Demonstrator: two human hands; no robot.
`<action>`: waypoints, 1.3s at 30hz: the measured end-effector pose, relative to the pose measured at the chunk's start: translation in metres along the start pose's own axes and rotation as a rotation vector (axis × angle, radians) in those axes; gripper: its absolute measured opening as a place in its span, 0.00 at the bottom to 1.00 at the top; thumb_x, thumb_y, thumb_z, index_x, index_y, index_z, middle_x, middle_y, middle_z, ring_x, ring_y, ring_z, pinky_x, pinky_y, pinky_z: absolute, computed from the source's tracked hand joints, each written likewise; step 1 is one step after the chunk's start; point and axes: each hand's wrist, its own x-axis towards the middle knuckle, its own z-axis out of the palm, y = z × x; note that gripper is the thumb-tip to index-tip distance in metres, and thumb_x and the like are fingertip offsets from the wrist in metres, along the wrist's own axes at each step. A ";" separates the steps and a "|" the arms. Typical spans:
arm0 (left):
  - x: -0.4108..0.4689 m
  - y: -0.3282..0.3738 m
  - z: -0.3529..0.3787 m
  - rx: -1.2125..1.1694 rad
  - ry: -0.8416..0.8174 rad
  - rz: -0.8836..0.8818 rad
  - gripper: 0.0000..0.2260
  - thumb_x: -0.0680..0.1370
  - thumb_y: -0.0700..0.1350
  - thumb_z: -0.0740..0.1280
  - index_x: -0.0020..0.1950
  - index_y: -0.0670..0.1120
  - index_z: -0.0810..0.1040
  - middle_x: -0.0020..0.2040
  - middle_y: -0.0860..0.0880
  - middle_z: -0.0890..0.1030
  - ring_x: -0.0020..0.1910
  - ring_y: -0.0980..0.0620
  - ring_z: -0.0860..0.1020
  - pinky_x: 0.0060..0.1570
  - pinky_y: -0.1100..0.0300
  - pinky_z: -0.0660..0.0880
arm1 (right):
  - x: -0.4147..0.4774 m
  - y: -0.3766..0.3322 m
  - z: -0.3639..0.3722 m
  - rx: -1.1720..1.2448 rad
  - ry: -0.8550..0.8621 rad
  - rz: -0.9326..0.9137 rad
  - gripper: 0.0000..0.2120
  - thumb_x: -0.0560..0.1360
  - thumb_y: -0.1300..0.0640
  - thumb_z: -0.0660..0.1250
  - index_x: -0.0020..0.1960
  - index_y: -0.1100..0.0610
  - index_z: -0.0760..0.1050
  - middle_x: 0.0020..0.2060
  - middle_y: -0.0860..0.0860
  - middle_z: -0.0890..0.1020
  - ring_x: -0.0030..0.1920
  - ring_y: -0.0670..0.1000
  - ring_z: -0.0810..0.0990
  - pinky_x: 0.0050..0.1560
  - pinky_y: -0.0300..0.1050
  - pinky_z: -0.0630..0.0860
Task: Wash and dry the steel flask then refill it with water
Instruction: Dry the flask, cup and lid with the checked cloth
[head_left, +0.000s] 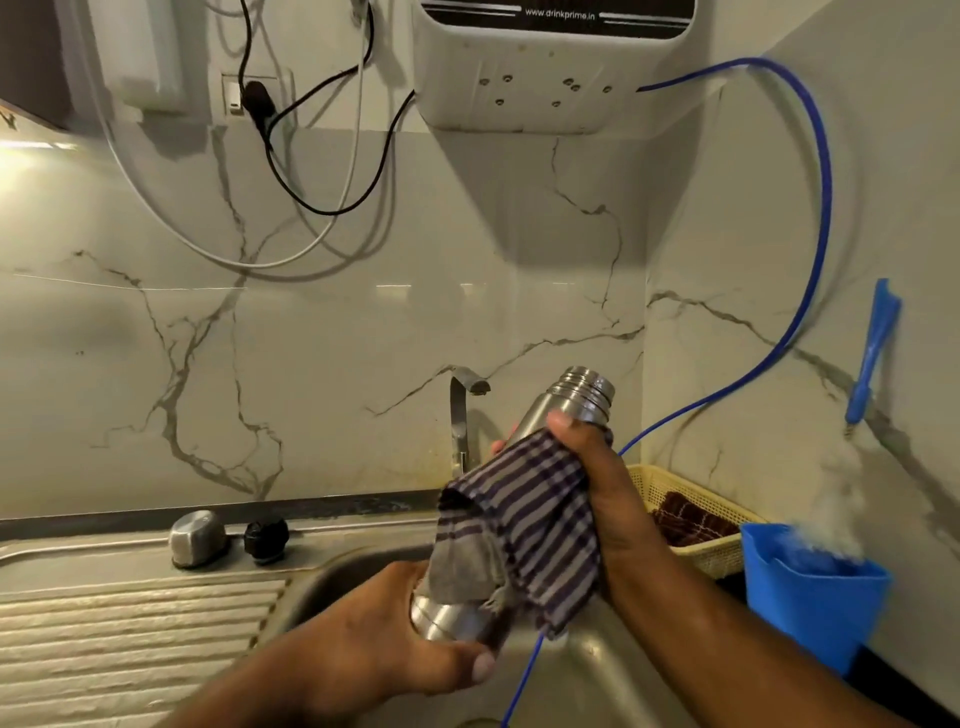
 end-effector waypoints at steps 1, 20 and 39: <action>-0.002 0.003 -0.007 -0.042 -0.069 -0.004 0.18 0.73 0.51 0.78 0.52 0.62 0.71 0.43 0.80 0.77 0.45 0.84 0.71 0.44 0.84 0.66 | 0.002 -0.004 -0.002 0.036 -0.032 -0.009 0.44 0.49 0.48 0.88 0.61 0.59 0.77 0.54 0.64 0.83 0.53 0.64 0.83 0.63 0.66 0.77; 0.022 -0.041 0.014 0.222 0.393 -0.013 0.41 0.54 0.77 0.74 0.64 0.64 0.70 0.55 0.61 0.79 0.50 0.58 0.80 0.47 0.68 0.77 | 0.041 -0.024 -0.054 -0.058 0.168 -0.147 0.31 0.62 0.56 0.79 0.65 0.53 0.78 0.58 0.57 0.84 0.58 0.59 0.84 0.68 0.61 0.75; 0.015 -0.033 0.017 -0.342 0.416 0.089 0.36 0.63 0.67 0.77 0.67 0.61 0.68 0.63 0.57 0.77 0.54 0.59 0.80 0.45 0.75 0.75 | 0.041 -0.010 -0.065 -0.032 0.237 0.002 0.13 0.64 0.51 0.76 0.40 0.56 0.76 0.35 0.53 0.79 0.36 0.51 0.80 0.49 0.50 0.78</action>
